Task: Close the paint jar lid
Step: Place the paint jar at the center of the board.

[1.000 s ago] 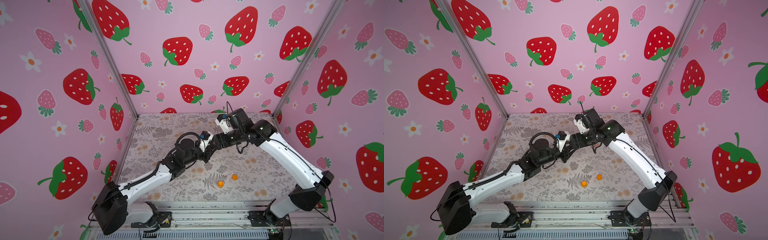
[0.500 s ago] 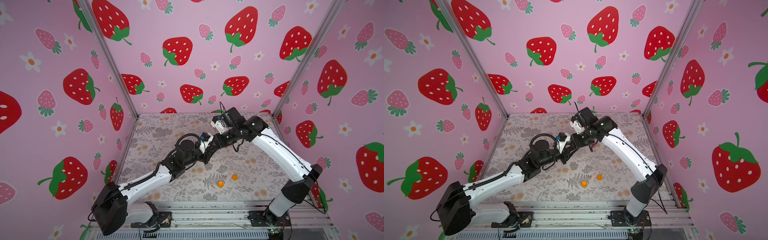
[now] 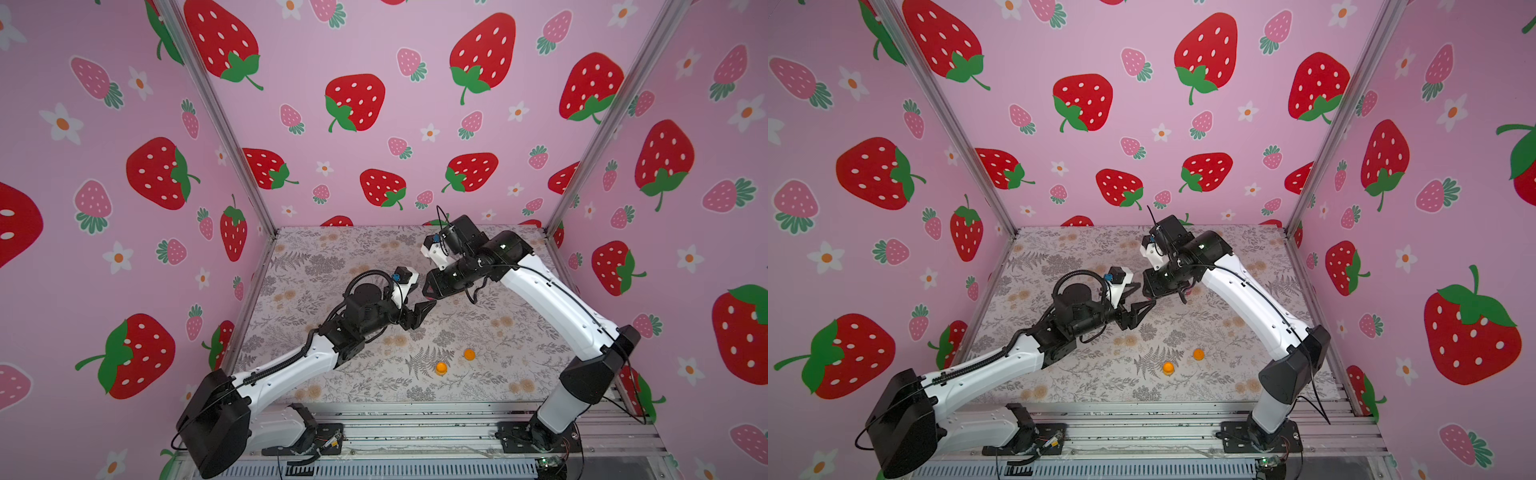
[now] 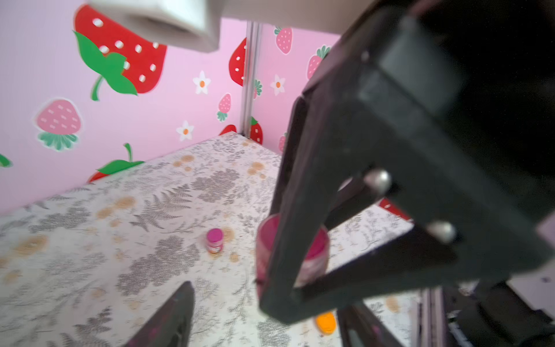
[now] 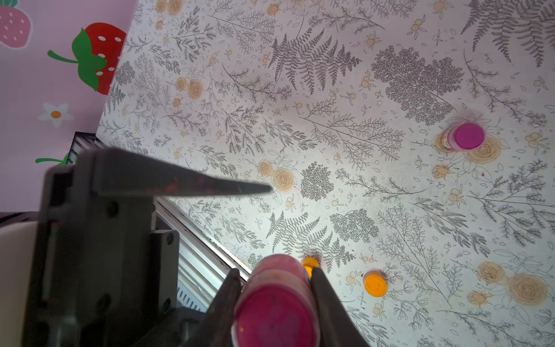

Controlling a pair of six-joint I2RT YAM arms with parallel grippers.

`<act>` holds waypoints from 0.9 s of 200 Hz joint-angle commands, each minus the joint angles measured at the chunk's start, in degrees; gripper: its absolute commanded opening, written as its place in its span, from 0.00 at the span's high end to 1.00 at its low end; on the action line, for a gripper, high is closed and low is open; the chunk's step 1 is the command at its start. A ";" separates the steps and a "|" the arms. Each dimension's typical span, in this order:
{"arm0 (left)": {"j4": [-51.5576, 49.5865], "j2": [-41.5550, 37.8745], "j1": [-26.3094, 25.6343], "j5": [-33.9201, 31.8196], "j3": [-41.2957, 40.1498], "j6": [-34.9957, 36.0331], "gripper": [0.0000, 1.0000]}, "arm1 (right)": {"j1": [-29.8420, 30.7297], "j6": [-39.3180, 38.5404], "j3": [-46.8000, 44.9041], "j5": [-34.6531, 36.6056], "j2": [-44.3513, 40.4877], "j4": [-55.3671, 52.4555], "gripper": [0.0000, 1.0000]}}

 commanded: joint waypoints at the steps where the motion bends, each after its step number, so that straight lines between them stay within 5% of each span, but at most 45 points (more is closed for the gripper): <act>1: 2.00 -2.15 1.52 0.42 -4.62 -5.52 0.11 | -1.56 0.52 -1.35 2.11 0.69 0.39 0.72; 12: 1.76 -3.70 1.83 0.03 -7.10 -6.90 0.00 | -2.07 0.34 -1.75 2.80 1.51 1.30 0.72; 98: -12.89 -17.09 3.61 -5.91 -13.63 -15.62 0.01 | -4.83 -3.08 -0.62 11.64 18.45 8.90 0.71; 180: -13.58 -18.91 5.10 -5.42 -13.75 -19.26 0.01 | -8.02 -2.91 0.04 15.98 30.49 16.98 0.71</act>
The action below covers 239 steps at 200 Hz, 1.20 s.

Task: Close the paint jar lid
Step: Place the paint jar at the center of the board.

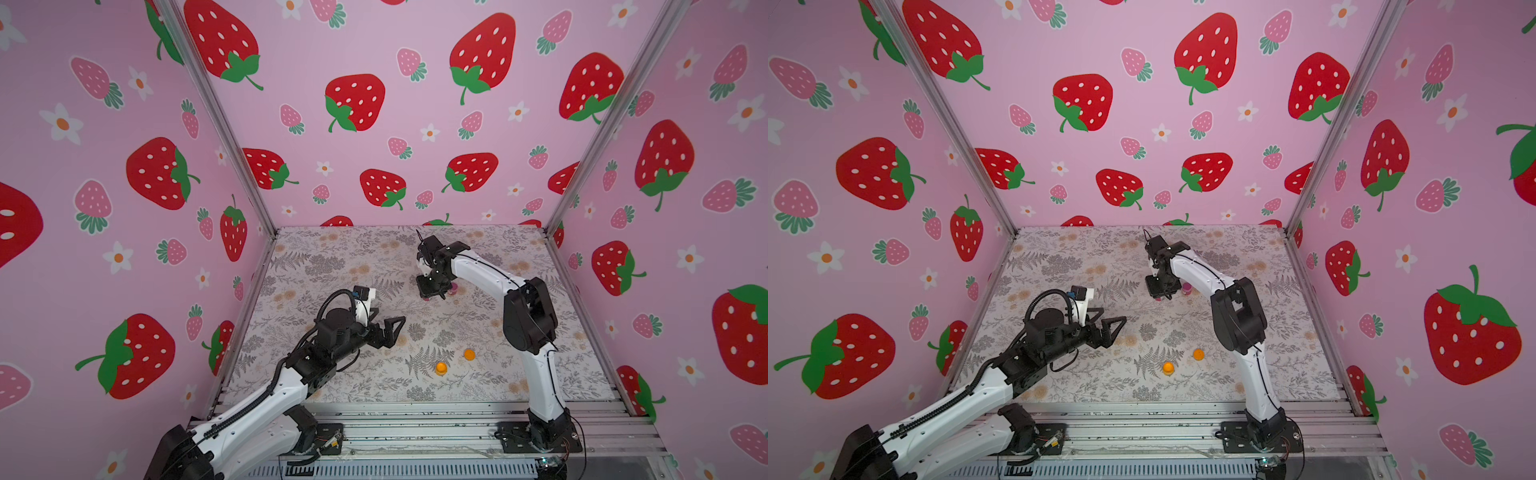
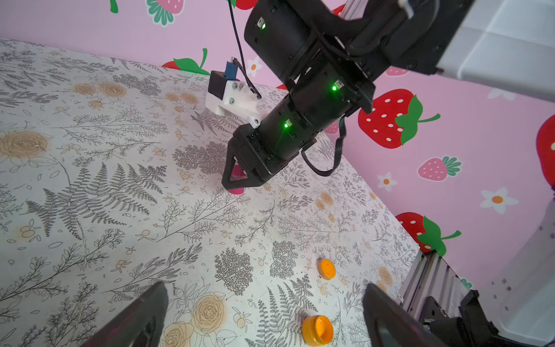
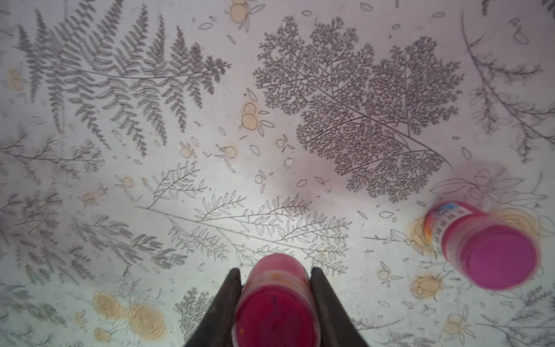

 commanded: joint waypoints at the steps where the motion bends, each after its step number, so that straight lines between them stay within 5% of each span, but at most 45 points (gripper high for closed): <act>1: -0.83 -0.53 0.27 -0.27 0.32 -1.07 0.01 | -0.62 -0.22 1.42 2.40 1.52 3.00 0.71; 55: -2.39 -1.55 0.28 -0.80 0.48 0.51 0.01 | -1.92 0.87 1.13 1.76 5.18 5.09 0.64; 94: -5.14 -1.96 0.34 -0.83 1.74 1.29 0.01 | -2.01 1.60 -0.71 0.95 2.11 5.87 0.40; 123: -7.62 -1.89 0.38 -3.89 3.07 -0.91 0.01 | -1.97 1.91 -7.05 0.38 -7.04 8.24 0.29; 174: -5.53 -1.62 0.48 -1.51 2.97 -2.14 0.01 | -1.97 1.16 -20.56 -4.71 -28.77 10.14 0.23; 239: -4.50 -1.04 0.60 3.21 3.39 -0.97 0.01 | -1.45 1.64 -54.61 -16.35 -62.01 18.37 0.23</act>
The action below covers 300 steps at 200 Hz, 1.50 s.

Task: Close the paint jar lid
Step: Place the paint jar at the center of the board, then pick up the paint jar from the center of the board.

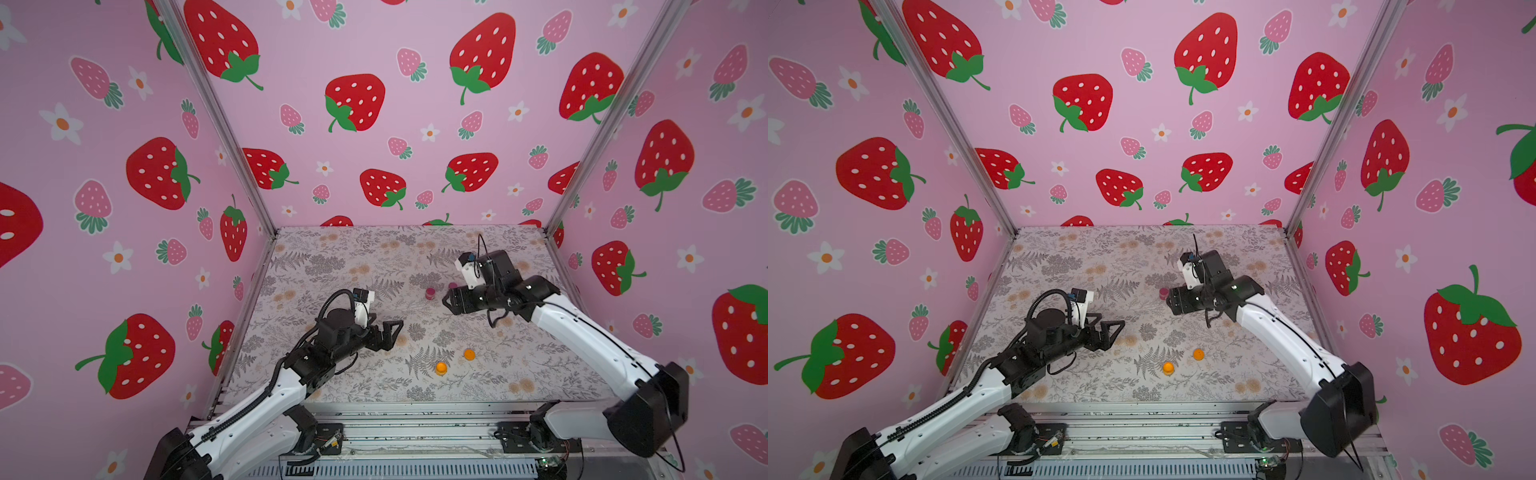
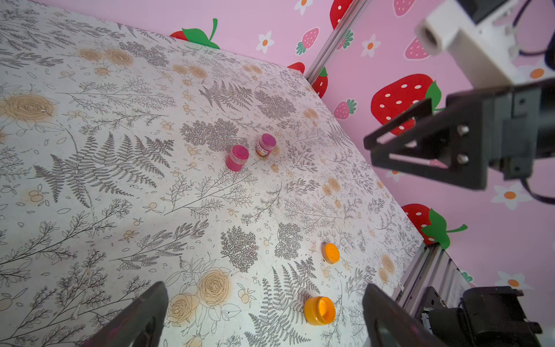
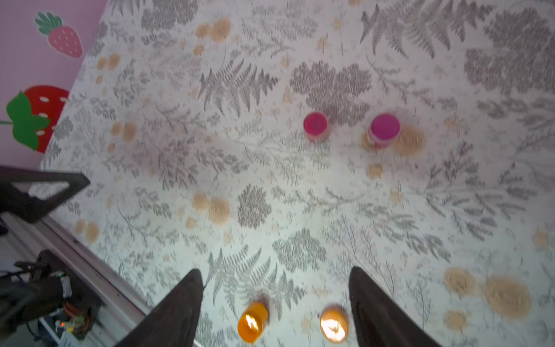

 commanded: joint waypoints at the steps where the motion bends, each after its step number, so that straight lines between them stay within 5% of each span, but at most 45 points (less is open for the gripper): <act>1: 1.10 -0.47 0.27 2.56 2.42 0.24 0.01 | 0.48 0.91 -10.57 -7.03 -8.81 3.02 0.23; 54: 1.97 -3.80 0.08 3.45 0.08 1.08 0.01 | 10.93 8.33 -27.91 -4.08 -27.97 6.54 0.26; 149: 2.50 -5.15 -2.88 1.23 -2.82 1.63 0.01 | 32.54 18.85 -33.09 17.36 -15.92 15.07 0.28; 300: -0.51 -9.40 -3.58 -1.35 -4.51 1.76 0.01 | 34.42 22.15 -31.07 28.59 1.23 23.90 0.43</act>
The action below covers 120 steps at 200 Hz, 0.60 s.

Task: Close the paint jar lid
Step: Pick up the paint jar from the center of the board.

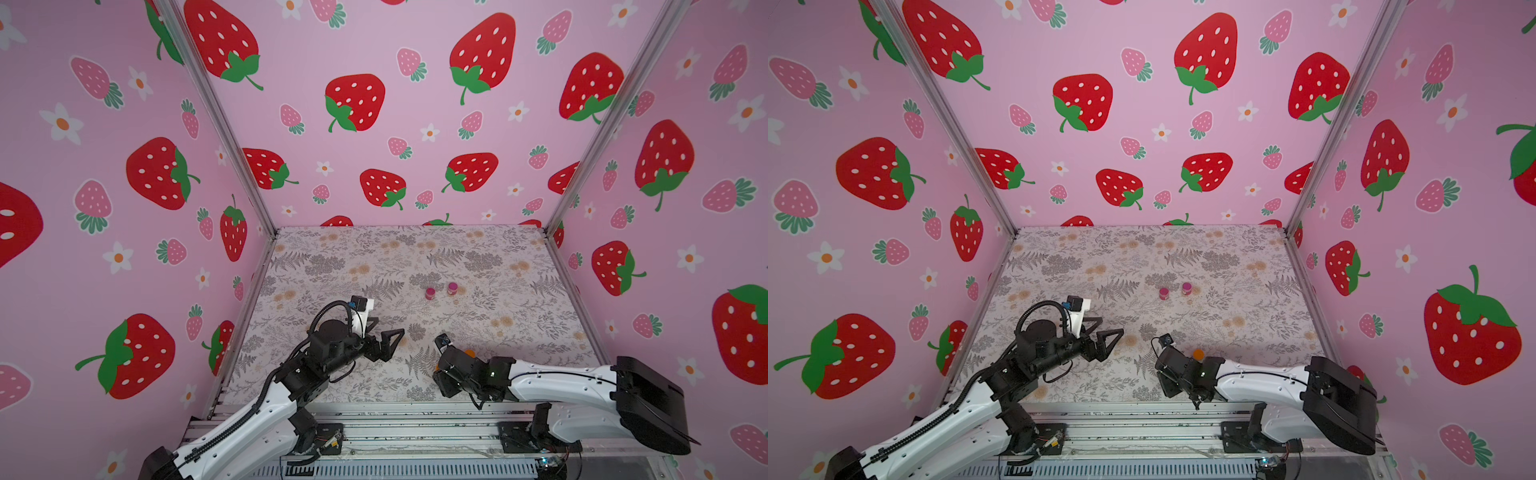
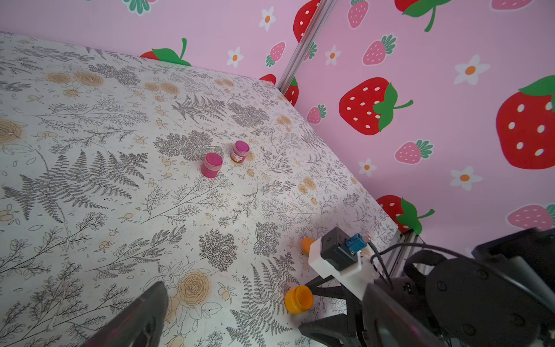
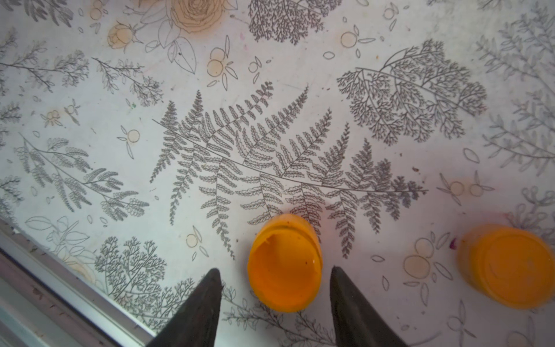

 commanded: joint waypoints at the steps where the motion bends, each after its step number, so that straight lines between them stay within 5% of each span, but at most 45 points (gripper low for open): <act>1: -0.71 -1.06 -0.13 -1.15 -1.10 0.62 0.01 | 0.28 1.07 1.08 2.36 0.01 1.63 0.44; 120: -1.19 -1.89 -0.14 -1.37 -1.93 0.59 0.01 | -1.89 0.95 1.18 1.73 1.60 3.05 0.54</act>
